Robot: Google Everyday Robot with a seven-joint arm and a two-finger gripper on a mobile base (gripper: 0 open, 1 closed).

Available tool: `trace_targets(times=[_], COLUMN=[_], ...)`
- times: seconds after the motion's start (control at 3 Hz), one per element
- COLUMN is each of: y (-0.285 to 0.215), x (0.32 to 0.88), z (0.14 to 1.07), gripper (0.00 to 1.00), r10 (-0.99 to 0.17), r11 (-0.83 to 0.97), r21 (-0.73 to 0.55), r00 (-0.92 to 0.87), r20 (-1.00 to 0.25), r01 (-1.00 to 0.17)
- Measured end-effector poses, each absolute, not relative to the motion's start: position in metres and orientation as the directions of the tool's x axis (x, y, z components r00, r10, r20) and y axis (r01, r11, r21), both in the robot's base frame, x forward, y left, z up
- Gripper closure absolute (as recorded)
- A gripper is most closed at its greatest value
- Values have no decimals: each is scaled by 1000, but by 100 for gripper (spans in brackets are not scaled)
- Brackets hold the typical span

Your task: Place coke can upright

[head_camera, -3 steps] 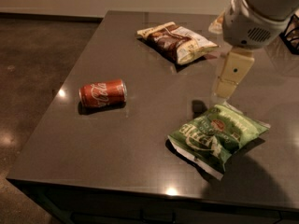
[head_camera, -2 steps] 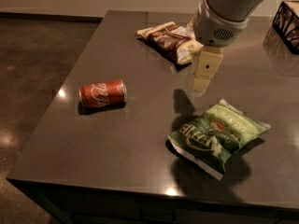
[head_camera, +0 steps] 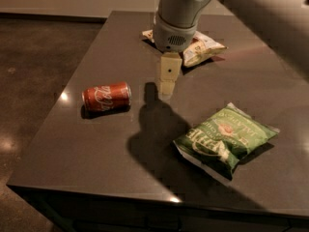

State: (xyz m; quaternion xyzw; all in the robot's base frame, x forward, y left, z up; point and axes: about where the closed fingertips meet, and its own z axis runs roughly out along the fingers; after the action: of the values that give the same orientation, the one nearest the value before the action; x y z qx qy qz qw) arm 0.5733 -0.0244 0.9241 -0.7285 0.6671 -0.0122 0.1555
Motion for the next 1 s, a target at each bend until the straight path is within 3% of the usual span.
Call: trace_targets(times=[1.0], y=[78], x=[546], z=[873], gripper=[0], r10=[-956], r11=[-249], r21=[-116], r00=[263], r20=[-130], r01=[-962])
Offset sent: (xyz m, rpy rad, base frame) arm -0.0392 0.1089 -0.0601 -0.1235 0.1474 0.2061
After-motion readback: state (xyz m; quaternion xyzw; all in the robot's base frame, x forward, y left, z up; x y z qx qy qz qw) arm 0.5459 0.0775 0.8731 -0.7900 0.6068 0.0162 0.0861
